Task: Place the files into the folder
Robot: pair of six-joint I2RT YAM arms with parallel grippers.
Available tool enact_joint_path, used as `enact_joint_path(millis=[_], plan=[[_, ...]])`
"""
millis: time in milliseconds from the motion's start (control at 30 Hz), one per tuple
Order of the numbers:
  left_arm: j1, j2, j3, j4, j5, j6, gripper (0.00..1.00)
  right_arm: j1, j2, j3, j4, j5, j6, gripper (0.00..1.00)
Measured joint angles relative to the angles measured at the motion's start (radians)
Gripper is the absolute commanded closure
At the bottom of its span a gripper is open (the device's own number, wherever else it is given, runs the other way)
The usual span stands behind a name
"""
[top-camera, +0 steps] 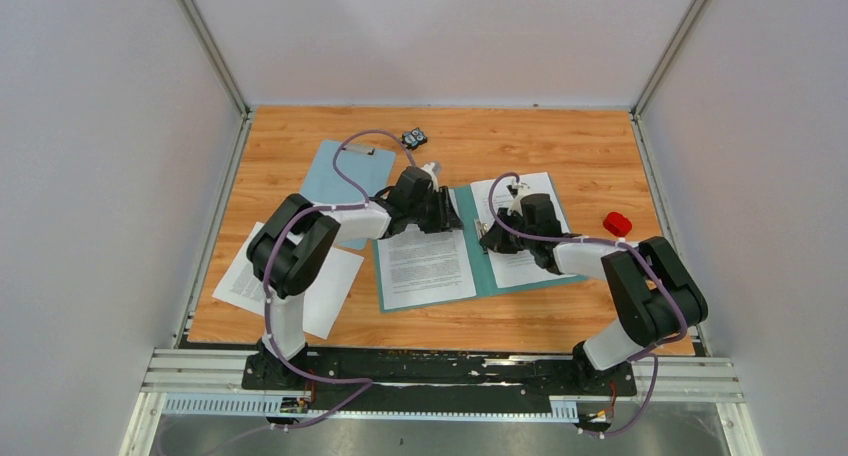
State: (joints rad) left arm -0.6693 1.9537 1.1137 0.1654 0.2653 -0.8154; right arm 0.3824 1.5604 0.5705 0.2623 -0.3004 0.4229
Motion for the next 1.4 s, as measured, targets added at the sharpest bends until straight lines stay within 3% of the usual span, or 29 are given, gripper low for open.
enact_joint_path(millis=[533,933,1400], plan=[[-0.079,0.101,0.064,0.078,-0.012,-0.1,0.59,0.0,0.0,-0.019,0.043,-0.007,0.021,1.0],[-0.098,0.113,0.088,0.027,-0.056,-0.103,0.79,0.0,-0.008,-0.021,0.031,0.012,0.026,0.97],[-0.116,0.122,0.145,-0.066,-0.084,-0.069,0.89,0.0,-0.054,-0.036,-0.019,0.045,0.077,0.9]])
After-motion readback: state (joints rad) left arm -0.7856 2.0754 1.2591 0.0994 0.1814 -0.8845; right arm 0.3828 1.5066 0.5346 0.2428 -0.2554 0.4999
